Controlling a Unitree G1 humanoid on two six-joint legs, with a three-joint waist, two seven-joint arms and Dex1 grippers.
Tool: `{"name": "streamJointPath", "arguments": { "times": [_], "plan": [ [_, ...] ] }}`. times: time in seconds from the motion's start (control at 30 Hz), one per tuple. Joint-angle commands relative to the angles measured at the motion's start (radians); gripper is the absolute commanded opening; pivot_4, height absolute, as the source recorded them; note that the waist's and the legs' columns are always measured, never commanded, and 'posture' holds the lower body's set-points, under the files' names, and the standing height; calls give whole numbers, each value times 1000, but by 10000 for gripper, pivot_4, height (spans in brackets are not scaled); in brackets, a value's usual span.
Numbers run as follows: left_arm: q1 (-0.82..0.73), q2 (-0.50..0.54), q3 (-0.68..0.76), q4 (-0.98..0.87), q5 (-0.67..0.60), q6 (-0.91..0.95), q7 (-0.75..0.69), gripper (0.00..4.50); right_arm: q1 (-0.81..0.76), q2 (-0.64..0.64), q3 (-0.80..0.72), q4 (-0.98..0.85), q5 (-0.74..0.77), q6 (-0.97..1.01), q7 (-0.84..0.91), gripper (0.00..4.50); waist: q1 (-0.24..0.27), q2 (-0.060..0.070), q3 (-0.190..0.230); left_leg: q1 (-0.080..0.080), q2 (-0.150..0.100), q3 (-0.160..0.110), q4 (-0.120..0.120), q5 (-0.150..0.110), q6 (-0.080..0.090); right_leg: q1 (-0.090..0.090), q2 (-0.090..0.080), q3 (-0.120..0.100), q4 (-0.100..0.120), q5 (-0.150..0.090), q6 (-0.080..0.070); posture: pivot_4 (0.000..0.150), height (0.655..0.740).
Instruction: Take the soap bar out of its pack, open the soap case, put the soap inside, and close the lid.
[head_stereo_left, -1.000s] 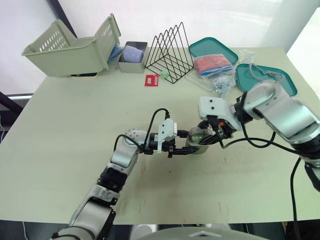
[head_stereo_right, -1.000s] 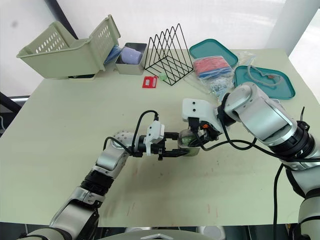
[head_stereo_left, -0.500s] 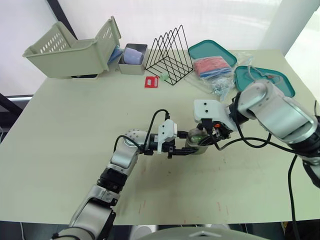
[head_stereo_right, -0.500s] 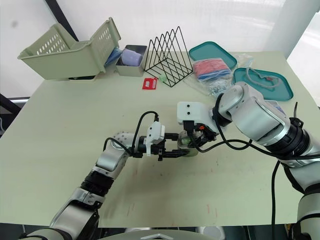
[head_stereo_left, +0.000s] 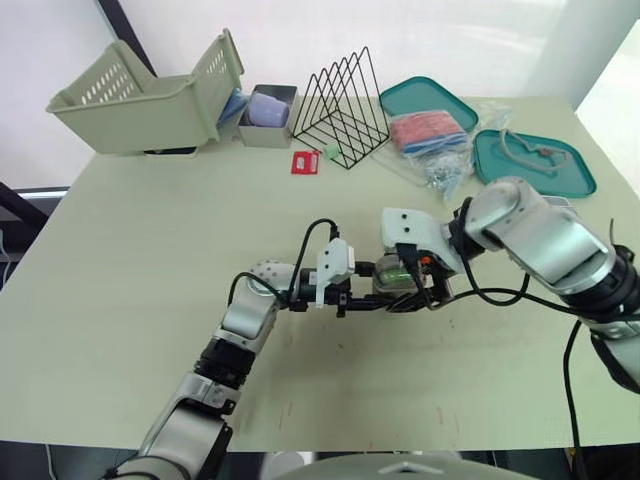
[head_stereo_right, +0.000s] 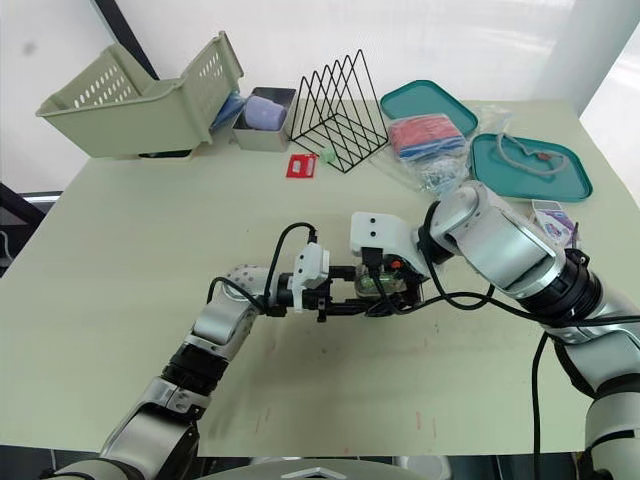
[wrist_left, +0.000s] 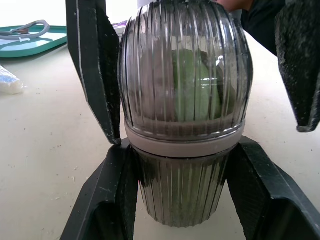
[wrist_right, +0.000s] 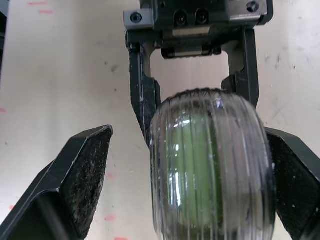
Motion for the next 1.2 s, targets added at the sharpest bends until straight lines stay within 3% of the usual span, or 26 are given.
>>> {"name": "streamJointPath", "arguments": {
  "times": [0.03,0.33,0.6,0.73,0.93,1.2],
  "plan": [
    [-15,-3,-1,-51,-18,-4,-2,19865,4,-29,-68,-8,37,-37,9,44365,3,0,0,-4,0,0,0,0,0,-4,0,0,1,0,0,1500,7400],
    [-12,6,1,-59,-23,7,-8,19865,65,-117,-183,37,102,-147,52,44365,3,1,5,-5,0,1,0,0,0,-5,0,0,1,0,0,1500,7400],
    [-6,12,-4,-75,-22,10,-17,19865,171,-118,-369,81,210,-190,36,44365,4,2,9,-5,0,1,0,0,0,-5,0,1,1,0,0,1500,7400],
    [-5,15,-4,-78,-22,10,-19,19865,235,-101,-447,91,270,-211,29,29419,6,2,9,-5,0,1,0,0,0,-5,0,1,1,0,0,1500,7400],
    [-5,16,-3,-81,-23,11,-18,19865,290,-79,-494,100,311,-256,13,826,5,2,9,-5,0,2,0,0,0,-5,0,1,1,0,0,1500,7400],
    [-8,19,0,-77,-24,13,-20,19865,317,-51,-496,109,326,-319,-2,826,5,2,9,-5,0,2,0,0,0,-5,0,1,1,0,0,1500,7400]
  ]
}}
